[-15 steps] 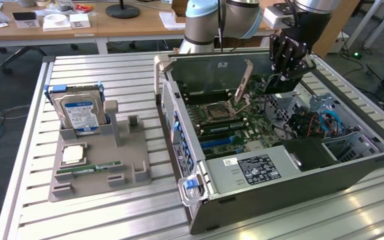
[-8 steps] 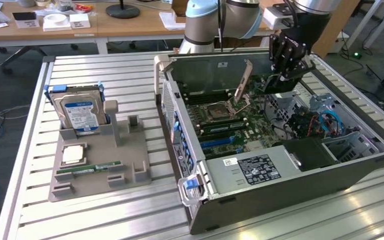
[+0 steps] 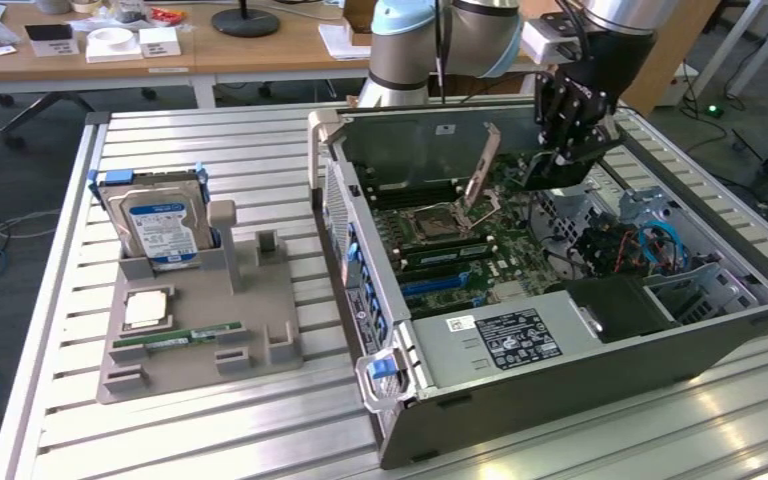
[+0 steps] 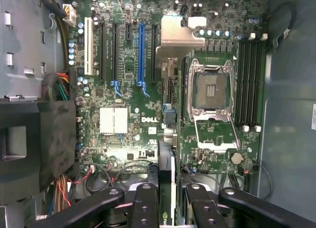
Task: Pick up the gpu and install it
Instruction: 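Insert the gpu into the slot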
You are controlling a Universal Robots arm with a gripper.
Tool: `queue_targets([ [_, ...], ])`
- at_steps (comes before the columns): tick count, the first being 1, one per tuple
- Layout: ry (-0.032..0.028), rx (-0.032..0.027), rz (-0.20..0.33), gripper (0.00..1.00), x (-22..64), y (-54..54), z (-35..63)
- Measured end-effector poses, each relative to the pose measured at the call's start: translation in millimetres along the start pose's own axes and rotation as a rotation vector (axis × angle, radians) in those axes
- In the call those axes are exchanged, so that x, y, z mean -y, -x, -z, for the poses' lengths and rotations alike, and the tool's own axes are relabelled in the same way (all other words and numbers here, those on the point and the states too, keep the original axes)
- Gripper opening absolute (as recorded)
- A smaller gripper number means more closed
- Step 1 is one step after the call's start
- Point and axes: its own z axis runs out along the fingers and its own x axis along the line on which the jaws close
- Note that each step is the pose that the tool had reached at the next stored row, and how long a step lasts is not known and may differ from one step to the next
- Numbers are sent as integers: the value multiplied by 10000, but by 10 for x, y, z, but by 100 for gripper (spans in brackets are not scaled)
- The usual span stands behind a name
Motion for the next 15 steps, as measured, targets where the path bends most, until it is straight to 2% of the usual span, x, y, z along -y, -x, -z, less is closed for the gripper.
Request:
queue_targets([
  [10, -26, -3, -71, 26, -100, -15, -101],
  [15, -27, -1, -78, 26, -103, -15, -111],
])
